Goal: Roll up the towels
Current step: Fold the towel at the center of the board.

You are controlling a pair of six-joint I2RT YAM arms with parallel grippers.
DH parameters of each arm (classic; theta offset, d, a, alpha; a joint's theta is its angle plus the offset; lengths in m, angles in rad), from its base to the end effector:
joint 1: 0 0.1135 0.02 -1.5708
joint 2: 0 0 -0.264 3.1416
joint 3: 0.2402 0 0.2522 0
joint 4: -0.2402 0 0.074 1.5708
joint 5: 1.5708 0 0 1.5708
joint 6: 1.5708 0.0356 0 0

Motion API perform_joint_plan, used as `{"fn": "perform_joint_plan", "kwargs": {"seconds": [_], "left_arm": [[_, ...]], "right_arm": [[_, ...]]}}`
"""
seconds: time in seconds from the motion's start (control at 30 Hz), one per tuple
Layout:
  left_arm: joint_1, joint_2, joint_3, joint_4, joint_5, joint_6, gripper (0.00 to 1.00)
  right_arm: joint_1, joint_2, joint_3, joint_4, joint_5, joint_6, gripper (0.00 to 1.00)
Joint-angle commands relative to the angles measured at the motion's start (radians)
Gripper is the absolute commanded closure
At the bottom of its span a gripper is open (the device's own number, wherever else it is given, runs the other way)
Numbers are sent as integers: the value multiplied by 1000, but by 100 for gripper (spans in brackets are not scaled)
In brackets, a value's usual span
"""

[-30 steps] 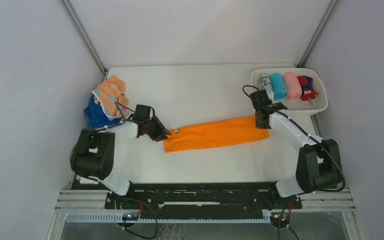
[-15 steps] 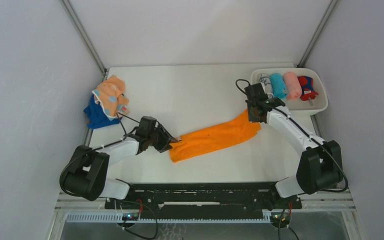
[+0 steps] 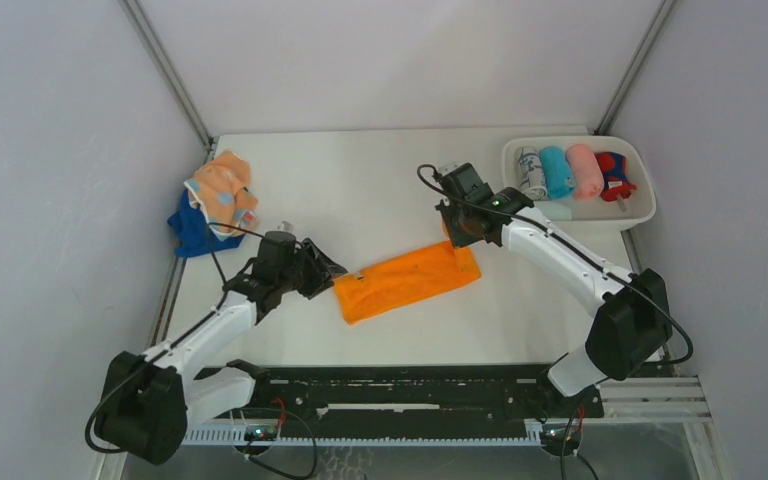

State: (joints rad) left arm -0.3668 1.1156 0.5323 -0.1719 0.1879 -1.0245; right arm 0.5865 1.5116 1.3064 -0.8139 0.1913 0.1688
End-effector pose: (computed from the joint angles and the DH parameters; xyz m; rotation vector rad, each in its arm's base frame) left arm 0.2037 -0.0854 0.1911 -0.7085 2.3904 -0.8699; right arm 0.2649 0.1679 0.2931 -0.4628 2.5192 0.0389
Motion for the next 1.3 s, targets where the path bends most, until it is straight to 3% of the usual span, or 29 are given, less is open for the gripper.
{"fn": "perform_joint_plan", "kwargs": {"seconds": [0.0, 0.37, 0.63, 0.87, 1.27], "left_arm": [[14, -78, 18, -156, -104, 67, 47], [16, 114, 2, -75, -17, 80, 48], [14, 169, -38, -22, 0, 61, 67], [5, 177, -54, 5, 5, 51, 78], [-12, 175, -83, 46, 9, 26, 79]], "right_arm": [[36, 15, 54, -10, -20, -10, 100], [149, 70, 125, 1, -45, -8, 100], [232, 132, 195, 12, -92, 0, 100], [320, 248, 281, 15, -109, 1, 100], [429, 429, 424, 0, -152, 30, 100]]}}
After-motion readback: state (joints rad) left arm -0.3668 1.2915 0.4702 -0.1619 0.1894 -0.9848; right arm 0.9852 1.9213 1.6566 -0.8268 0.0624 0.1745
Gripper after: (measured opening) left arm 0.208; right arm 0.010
